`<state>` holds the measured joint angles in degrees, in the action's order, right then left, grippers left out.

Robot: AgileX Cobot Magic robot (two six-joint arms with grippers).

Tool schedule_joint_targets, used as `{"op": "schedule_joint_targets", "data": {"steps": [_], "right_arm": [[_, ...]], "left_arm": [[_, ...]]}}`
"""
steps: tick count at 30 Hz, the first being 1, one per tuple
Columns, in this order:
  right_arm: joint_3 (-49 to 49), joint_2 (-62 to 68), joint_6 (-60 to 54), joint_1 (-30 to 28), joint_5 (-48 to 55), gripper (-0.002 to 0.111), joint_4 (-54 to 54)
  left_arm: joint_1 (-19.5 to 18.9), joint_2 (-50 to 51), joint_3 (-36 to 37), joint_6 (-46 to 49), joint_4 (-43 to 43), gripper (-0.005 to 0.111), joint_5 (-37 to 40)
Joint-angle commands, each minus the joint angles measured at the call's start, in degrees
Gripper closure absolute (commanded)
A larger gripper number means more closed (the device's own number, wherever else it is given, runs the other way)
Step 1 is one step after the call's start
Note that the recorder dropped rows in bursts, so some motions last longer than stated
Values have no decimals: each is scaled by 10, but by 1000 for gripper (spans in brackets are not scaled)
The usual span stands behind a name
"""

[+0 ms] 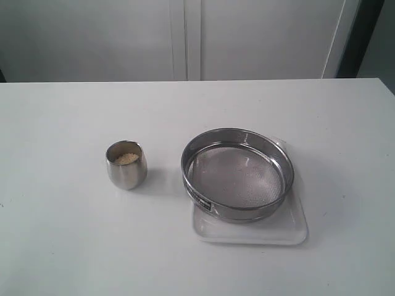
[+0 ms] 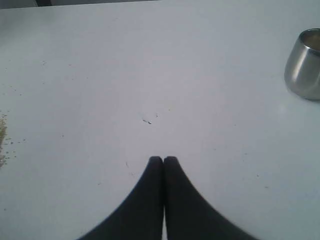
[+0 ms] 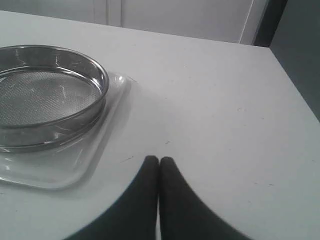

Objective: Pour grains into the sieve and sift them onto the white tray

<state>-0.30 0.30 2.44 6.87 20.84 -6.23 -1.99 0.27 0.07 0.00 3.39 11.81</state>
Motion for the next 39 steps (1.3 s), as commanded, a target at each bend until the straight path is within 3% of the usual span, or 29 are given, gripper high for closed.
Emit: {"op": "schedule_joint_targets", "data": {"steps": [1, 14, 23, 31, 39], "right_arm": [[3, -3, 3, 1, -8, 108, 2], [3, -3, 3, 1, -8, 108, 2], [3, -3, 3, 1, -8, 108, 2], [3, -3, 3, 1, -8, 108, 2], [3, -3, 3, 1, -8, 108, 2]], "left_arm": [[-3, -3, -1, 0, 4, 107, -2], [-3, -3, -1, 0, 4, 107, -9], [-3, -3, -1, 0, 4, 107, -128], [-3, -3, -1, 0, 4, 107, -141], [-3, -3, -1, -19, 4, 107, -216]]}}
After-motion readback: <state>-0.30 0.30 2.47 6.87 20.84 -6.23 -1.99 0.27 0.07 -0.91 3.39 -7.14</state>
